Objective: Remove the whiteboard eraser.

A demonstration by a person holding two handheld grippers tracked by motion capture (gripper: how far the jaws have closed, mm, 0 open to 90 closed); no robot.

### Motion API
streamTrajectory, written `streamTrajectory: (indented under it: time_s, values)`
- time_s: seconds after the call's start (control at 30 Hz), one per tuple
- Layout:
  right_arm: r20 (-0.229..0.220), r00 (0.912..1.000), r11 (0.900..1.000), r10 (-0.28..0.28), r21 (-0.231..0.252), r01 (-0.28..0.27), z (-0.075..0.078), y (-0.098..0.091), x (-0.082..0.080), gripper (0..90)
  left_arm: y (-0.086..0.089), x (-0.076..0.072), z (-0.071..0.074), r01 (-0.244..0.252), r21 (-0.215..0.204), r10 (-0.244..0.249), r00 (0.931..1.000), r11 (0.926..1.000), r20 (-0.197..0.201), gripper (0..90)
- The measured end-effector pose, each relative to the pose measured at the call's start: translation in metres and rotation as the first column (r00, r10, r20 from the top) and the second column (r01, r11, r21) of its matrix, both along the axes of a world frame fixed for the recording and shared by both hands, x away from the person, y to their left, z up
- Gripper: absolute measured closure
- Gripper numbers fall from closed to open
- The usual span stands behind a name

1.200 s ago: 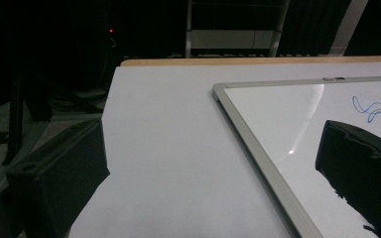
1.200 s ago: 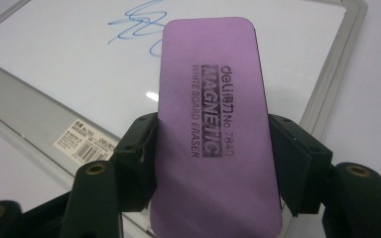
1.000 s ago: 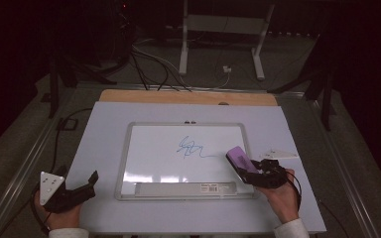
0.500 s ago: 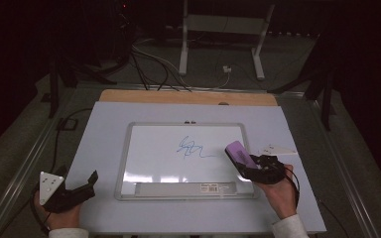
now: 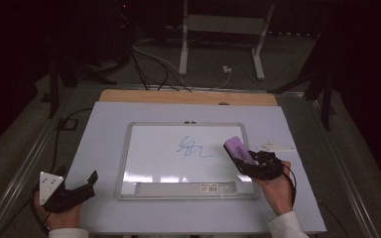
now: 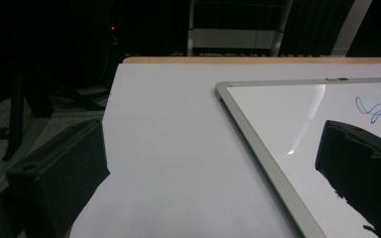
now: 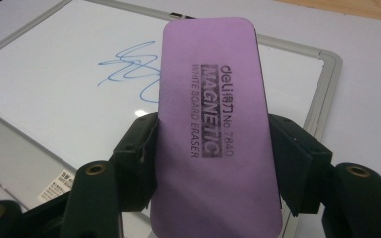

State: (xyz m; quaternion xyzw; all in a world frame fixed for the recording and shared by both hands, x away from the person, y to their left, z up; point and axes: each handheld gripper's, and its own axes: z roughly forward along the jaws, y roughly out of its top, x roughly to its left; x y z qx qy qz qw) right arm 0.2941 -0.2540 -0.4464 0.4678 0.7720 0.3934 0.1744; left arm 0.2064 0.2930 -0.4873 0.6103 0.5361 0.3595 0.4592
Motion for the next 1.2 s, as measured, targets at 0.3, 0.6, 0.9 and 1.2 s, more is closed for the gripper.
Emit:
streamTrajectory:
  time_s: [0.3,0.6,0.9,1.2]
  values:
    - [0.008,0.9999,0.9999,-0.011,-0.012,0.011,-0.005,0.006,0.008,40.6,0.0,0.0,0.0,0.001,0.001,-0.001,1.0,1.0,-0.001,0.6]
    - [0.012,0.9997,0.9991,-0.023,-0.035,0.023,-0.012,0.013,0.017,40.6,0.0,0.0,-0.001,0.0,0.002,0.0,1.0,1.0,-0.001,0.5]
    - [-0.014,0.9996,0.9983,-0.025,-0.052,0.024,-0.023,0.019,0.029,40.6,0.0,0.001,-0.001,0.0,0.004,0.0,1.0,1.0,-0.007,0.5]
    - [-0.038,0.9988,0.9961,-0.029,-0.085,0.026,-0.035,0.026,0.039,40.6,0.001,0.001,-0.002,-0.001,0.001,0.001,1.0,1.0,-0.007,0.5]
